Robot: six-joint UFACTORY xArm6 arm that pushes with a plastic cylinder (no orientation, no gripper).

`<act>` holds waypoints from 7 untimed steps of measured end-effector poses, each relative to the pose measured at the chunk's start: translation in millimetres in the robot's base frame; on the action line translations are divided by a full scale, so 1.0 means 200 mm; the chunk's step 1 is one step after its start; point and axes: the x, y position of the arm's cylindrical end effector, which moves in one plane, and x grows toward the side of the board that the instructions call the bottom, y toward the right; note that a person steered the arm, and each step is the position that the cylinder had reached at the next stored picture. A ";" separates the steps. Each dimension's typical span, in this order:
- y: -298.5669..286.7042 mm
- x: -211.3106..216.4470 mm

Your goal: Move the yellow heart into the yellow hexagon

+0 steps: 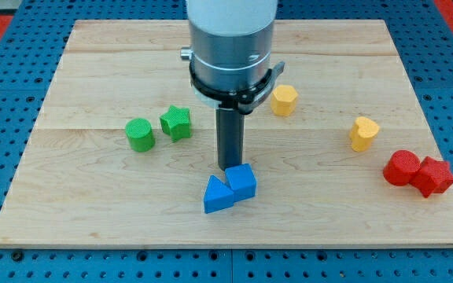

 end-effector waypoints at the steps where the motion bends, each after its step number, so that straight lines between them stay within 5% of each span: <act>1: 0.39 -0.07; 4: 0.96 -0.08; 7: 0.82 -0.46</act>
